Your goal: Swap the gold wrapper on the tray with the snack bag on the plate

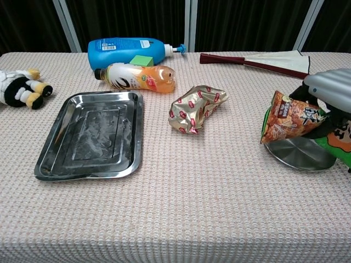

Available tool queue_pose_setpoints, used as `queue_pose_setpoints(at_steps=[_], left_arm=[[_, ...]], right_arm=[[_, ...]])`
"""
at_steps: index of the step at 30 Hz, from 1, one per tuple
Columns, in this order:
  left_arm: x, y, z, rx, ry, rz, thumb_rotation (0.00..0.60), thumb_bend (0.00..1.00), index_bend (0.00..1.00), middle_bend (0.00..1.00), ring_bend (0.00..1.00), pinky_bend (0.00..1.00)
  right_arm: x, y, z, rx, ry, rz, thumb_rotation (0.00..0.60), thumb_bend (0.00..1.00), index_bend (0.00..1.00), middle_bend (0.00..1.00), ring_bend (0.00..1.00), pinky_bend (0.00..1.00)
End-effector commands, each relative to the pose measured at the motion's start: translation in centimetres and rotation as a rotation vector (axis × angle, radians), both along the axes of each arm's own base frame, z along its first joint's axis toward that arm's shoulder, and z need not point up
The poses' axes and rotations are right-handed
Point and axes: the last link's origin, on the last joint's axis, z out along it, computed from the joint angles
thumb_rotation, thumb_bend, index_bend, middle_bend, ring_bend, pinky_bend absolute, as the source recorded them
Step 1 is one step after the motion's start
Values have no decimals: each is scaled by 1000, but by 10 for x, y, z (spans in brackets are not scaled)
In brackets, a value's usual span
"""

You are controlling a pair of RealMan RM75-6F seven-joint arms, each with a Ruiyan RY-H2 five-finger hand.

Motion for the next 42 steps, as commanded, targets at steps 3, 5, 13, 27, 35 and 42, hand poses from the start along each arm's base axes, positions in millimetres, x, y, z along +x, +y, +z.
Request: queue_pose_setpoints(at_steps=[3,5,13,27,35,42], left_arm=[[-1,-1,-1,-8,-1,6,600,59,146,204,109,223],[-1,-1,-2,-13,-2,4,600,59,146,204,109,223],[-3,-3,-1,-18,3,3,600,59,146,204,109,223],[-15,-9,0,-27,-14,24,600,59,146,204,109,223],[-10,-5,-3,-17,-4,20,600,59,146,204,109,223],[-6,-4,-3,-21,-9,15,600,60,146,204,109,223]], right_arm=[[44,4,25,15,-124,81,600,240,767,686,593,779],[63,9,24,60,-127,126,600,230,766,681,591,778],[130,11,-21,226,-140,234,600,219,745,661,589,762],[153,-5,-87,251,-69,215,600,183,604,596,517,618],[154,-5,-75,286,-77,217,600,29,12,149,7,111],[153,-31,-28,159,-40,261,600,24,0,140,0,99]])
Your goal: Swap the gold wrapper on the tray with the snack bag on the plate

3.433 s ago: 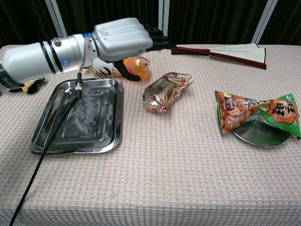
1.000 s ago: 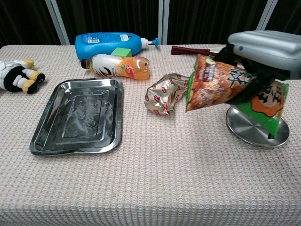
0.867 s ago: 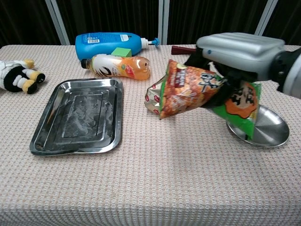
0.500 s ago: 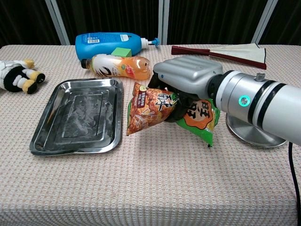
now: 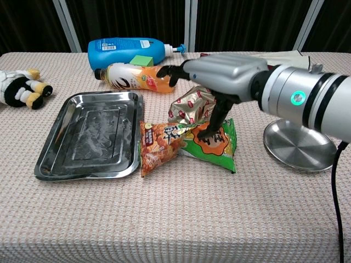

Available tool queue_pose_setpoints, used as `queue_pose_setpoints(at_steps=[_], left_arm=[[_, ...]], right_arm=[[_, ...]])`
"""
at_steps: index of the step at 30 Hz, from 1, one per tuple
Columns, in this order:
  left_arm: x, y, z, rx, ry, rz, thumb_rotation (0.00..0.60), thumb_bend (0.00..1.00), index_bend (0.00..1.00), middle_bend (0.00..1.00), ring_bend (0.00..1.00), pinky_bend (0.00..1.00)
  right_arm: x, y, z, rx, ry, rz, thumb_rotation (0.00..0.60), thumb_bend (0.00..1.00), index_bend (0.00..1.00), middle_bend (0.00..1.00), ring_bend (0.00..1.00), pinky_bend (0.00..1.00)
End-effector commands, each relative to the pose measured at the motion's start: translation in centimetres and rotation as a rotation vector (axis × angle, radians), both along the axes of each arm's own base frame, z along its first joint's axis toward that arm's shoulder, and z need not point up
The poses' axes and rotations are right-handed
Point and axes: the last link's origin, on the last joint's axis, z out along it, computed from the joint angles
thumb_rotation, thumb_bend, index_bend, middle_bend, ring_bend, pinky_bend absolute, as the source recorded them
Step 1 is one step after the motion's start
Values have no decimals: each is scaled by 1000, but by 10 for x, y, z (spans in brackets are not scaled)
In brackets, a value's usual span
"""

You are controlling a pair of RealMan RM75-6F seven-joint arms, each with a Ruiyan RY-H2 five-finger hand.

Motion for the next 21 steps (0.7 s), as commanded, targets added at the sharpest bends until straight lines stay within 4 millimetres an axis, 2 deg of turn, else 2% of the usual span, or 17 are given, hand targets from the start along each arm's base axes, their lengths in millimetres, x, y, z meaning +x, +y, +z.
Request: queue_pose_setpoints(at_steps=[1,4,8,13,21], left_arm=[[1,1,0,-1,-1,-3,600,59,146,204,109,222],[3,2,1,1,-4,-9,600,59,146,204,109,222],[3,3,2,2,-13,-8,600,60,146,204,109,223],[3,5,1,-1,-13,-1,600,60,146,204,109,223],[4,6,-4,-12,3,5,600,59,146,204,109,223]], right_arm=[[1,-21,26,-90,40,48,600,24,0,141,0,99],[-4,-46,33,-127,115,73,600,25,0,147,0,99],[-15,-73,29,-100,174,66,600,34,0,155,0,100],[-25,-79,9,-28,276,115,600,33,1,156,1,101],[-24,-82,-23,24,322,156,600,37,1,142,0,91]])
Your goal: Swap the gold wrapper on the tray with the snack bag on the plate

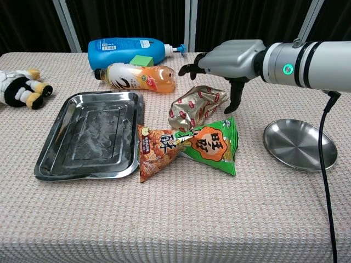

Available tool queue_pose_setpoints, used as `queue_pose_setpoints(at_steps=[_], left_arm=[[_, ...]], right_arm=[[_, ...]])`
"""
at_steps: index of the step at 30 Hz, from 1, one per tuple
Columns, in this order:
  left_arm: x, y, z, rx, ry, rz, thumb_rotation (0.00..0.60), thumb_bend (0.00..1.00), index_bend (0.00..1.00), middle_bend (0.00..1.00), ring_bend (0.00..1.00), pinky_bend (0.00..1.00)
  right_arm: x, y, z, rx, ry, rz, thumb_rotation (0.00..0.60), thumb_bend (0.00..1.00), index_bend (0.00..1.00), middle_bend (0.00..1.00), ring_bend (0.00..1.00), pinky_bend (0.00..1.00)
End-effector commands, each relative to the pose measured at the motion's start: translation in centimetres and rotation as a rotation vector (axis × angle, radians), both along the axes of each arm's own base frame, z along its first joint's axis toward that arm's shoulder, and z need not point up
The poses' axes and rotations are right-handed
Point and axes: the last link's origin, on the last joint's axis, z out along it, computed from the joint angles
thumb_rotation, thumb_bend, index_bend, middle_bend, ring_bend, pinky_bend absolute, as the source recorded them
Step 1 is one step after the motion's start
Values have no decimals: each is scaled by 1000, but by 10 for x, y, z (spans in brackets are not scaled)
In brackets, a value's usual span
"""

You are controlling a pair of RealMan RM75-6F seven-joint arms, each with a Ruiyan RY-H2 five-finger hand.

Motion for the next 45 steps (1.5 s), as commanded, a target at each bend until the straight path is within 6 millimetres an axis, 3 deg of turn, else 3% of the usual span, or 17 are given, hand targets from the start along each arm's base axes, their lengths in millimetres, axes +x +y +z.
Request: queue_pose_setpoints(at_steps=[1,6,11,19,26,30,36,41,45], left_arm=[[1,1,-1,1,0,0,600,60,146,204,109,223],[-3,-3,0,-4,2,10,600,59,146,204,109,223],[-6,-5,1,-6,4,14,600,60,146,204,109,223],[-9,-7,-1,-14,-7,22,600,59,146,204,109,223],[-10,-8,0,-16,-14,19,600,59,146,204,109,223],[-9,-7,-1,-20,-15,15,600,60,146,204,109,223],[-4,-1,-2,-25,-18,-4,600,59,146,204,109,223],[2,5,-4,-26,-24,-24,600,59,146,204,109,223],[4,3,-5,-36,-15,-35,600,60,146,204,109,223]], right_arm=[[4,1,-14,28,2,12,600,39,1,141,0,90],[4,0,-23,24,-1,22,600,53,9,171,11,78],[-1,0,-35,8,-18,19,600,68,124,218,73,59],[-10,3,-45,-19,-18,28,600,131,400,392,263,110],[-12,1,-36,-87,-87,41,600,178,690,607,493,208],[-15,-1,-19,-122,-119,43,600,181,743,647,539,223],[-32,3,46,-232,-149,29,600,176,744,649,536,221],[-56,30,93,-246,-111,-21,600,152,725,648,527,185],[-77,60,107,-204,-72,-90,600,145,717,647,526,167]])
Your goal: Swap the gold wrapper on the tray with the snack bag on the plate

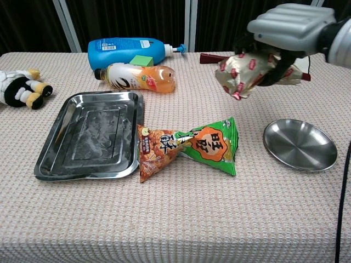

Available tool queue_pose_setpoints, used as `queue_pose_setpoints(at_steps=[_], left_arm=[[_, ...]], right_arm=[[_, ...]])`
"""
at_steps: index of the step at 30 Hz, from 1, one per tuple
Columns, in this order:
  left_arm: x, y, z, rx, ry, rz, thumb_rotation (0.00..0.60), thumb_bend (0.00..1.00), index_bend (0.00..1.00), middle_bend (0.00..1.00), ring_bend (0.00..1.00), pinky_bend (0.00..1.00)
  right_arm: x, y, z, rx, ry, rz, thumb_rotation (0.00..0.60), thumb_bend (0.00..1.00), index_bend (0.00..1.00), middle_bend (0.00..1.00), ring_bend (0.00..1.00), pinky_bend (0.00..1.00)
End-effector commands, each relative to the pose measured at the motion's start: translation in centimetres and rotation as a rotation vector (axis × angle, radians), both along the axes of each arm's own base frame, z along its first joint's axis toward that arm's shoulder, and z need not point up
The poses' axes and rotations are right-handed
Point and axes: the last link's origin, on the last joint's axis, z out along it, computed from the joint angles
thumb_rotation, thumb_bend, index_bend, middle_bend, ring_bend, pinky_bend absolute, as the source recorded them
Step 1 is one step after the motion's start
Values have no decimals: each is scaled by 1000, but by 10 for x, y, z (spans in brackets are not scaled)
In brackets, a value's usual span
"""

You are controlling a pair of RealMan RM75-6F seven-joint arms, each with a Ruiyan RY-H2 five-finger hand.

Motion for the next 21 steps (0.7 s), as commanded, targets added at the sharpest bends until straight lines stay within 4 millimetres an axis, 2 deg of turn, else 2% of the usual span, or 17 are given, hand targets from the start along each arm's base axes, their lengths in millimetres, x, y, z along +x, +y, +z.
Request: queue_pose_setpoints(at_steps=[1,4,7,12,15,18,21], left_arm=[[2,-2,0,-4,-1,-10,600,60,146,204,109,223],[4,-1,0,-3,-3,-18,600,60,146,204,109,223],[6,0,0,-10,4,-25,600,60,146,204,109,223],[9,1,0,-12,7,-31,600,60,146,204,109,223],[10,1,-2,-18,7,-30,600,60,146,204,109,223],[11,0,-3,-24,7,-29,600,60,146,204,109,223],[11,0,-4,-28,12,-30,600,60,146,204,109,223]], right_arm=[[-35,38,25,17,53,-99,600,145,717,647,526,167],[-49,55,22,37,58,-134,600,146,717,647,525,167],[-61,62,16,48,55,-164,600,145,717,645,525,168],[-73,65,5,70,49,-194,600,138,688,615,503,168],[-76,64,-2,78,54,-196,600,117,628,586,459,161],[-80,63,-9,97,69,-212,600,66,494,513,346,126],[-83,63,-15,119,87,-242,600,6,273,343,152,67]])
